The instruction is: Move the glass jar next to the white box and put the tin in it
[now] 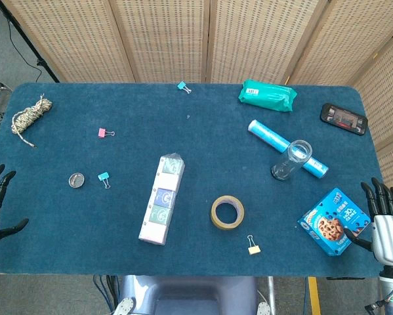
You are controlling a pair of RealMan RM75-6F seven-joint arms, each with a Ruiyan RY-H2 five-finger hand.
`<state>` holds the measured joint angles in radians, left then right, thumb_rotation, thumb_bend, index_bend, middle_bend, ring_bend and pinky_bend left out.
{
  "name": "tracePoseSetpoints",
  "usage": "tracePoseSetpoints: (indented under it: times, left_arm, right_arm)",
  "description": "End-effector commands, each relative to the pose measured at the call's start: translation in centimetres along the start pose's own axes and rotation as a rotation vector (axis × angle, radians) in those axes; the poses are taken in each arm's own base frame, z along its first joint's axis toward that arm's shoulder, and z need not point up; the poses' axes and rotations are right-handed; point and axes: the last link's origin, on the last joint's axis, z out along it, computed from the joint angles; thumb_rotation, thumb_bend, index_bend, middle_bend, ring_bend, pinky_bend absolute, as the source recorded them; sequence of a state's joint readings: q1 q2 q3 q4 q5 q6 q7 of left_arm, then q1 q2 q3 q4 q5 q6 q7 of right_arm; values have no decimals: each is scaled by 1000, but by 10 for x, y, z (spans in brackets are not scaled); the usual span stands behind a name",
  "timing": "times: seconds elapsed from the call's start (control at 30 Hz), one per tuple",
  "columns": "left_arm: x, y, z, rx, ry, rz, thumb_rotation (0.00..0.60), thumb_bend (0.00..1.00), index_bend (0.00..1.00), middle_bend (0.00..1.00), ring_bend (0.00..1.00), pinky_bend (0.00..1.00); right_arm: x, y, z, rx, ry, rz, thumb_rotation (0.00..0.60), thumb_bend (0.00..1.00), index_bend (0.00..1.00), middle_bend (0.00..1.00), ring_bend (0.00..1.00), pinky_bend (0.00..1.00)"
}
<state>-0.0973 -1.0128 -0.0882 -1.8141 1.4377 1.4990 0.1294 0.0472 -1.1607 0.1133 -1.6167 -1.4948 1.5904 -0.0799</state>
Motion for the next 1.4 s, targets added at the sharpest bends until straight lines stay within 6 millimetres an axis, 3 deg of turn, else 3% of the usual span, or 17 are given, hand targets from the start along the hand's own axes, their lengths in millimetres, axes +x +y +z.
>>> tracePoseSetpoints:
  times: [0.03, 0.27, 0.57, 0.73, 0.9, 1.4]
  left_arm:
    - [1, -1, 0, 0, 9, -2, 600, 120, 114, 0, 0, 0]
    - [4, -2, -1, -5, 24, -14, 600, 120, 118, 0, 0, 0]
    - [8, -5, 0, 0, 28, -31, 600, 120, 119, 0, 0, 0]
    - [10, -4, -1, -18, 24, -46, 600, 120, 121, 0, 0, 0]
    - [12, -7, -2, -14, 32, -55, 600, 120, 126, 0, 0, 0]
    - [13, -13, 1, 5, 19, -74, 600, 119, 142, 0, 0, 0]
  right_arm:
    - [0, 0, 0, -4, 1, -2, 600, 0, 0, 0, 0, 0]
    - [-8, 7, 5, -41, -39, 90, 600, 0, 0, 0, 0, 0]
    - [-26, 32, 39, -112, -29, 368, 600, 0, 0, 0, 0, 0]
    - [-34, 26, 64, -75, -50, 593, 600, 0, 0, 0, 0, 0]
    - [-51, 23, 83, -75, -105, 691, 600, 0, 0, 0, 0, 0]
    - [-86, -7, 133, -89, -140, 701, 600, 0, 0, 0, 0, 0]
